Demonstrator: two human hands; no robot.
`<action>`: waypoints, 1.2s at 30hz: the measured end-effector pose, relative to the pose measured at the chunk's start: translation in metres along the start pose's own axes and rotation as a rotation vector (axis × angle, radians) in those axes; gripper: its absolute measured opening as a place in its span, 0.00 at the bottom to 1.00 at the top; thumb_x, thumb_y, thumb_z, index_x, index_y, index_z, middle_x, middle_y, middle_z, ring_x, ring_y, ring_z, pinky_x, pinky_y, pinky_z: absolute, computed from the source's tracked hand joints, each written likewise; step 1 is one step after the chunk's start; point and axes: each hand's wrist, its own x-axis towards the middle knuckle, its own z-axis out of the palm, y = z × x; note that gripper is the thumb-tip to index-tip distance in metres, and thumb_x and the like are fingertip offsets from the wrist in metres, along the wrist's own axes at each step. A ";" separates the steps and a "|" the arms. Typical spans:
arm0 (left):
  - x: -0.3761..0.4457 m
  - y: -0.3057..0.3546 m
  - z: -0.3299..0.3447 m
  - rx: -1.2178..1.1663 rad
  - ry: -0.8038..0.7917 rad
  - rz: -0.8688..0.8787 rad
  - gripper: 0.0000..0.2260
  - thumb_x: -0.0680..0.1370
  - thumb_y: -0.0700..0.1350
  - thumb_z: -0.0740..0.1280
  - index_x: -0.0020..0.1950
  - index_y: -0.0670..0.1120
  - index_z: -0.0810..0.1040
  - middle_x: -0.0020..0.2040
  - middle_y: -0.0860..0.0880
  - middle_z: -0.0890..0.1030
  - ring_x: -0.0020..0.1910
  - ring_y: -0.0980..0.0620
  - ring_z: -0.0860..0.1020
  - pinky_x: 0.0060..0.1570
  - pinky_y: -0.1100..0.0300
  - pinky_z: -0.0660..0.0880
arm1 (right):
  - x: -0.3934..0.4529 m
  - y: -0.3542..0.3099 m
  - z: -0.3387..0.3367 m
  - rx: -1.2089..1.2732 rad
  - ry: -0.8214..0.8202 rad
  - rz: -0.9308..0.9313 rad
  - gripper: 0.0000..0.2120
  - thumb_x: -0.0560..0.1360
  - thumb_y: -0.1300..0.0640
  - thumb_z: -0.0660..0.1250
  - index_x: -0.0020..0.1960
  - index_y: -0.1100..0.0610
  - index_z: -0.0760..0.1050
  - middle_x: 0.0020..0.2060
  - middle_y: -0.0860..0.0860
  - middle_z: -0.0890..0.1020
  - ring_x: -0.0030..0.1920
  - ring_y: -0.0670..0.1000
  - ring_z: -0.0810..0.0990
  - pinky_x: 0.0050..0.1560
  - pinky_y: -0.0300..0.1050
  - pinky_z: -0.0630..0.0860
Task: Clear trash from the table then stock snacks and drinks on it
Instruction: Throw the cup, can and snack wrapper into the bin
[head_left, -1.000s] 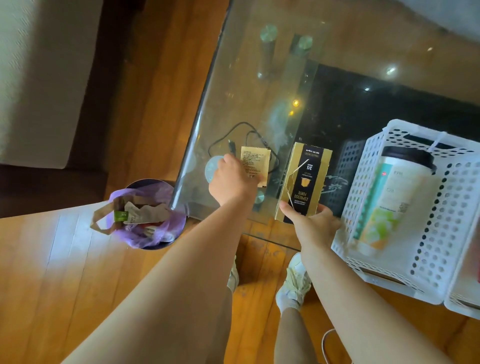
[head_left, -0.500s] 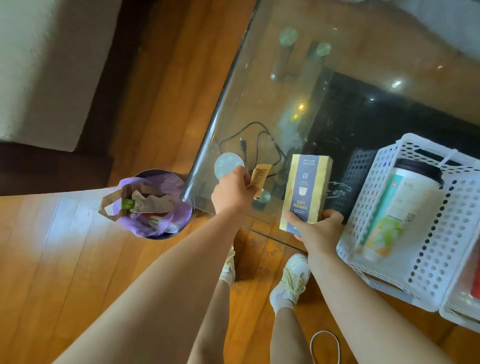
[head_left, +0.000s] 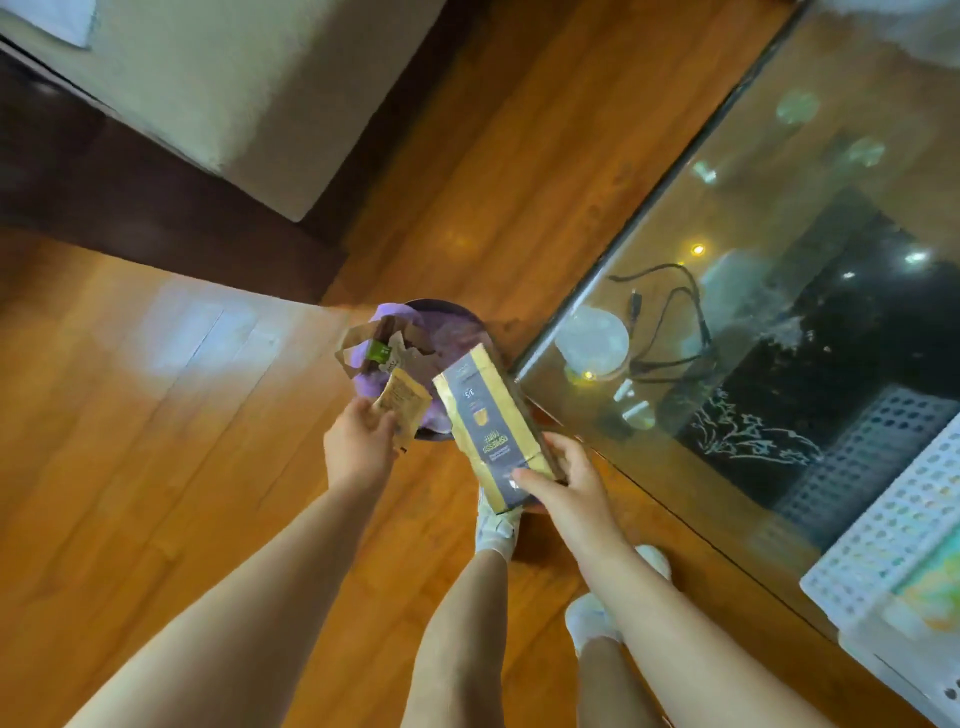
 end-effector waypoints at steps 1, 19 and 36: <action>0.007 -0.007 -0.003 0.022 0.002 -0.017 0.09 0.76 0.40 0.64 0.55 0.40 0.77 0.49 0.39 0.81 0.41 0.40 0.81 0.37 0.51 0.80 | 0.005 0.001 0.013 0.023 -0.004 0.025 0.16 0.71 0.61 0.69 0.51 0.44 0.69 0.47 0.45 0.80 0.47 0.44 0.80 0.47 0.42 0.79; 0.028 -0.012 -0.003 0.009 -0.232 -0.061 0.27 0.79 0.49 0.62 0.75 0.45 0.57 0.71 0.44 0.68 0.65 0.44 0.72 0.53 0.56 0.69 | 0.040 -0.012 0.048 -0.042 -0.046 0.351 0.28 0.78 0.57 0.61 0.74 0.52 0.54 0.71 0.56 0.65 0.68 0.56 0.69 0.67 0.49 0.68; -0.110 0.085 0.011 0.158 -0.590 0.287 0.08 0.77 0.39 0.62 0.54 0.48 0.77 0.43 0.51 0.81 0.36 0.58 0.78 0.37 0.63 0.72 | -0.079 -0.042 -0.110 0.015 0.240 -0.019 0.08 0.77 0.60 0.61 0.47 0.47 0.75 0.35 0.45 0.81 0.31 0.44 0.75 0.27 0.31 0.70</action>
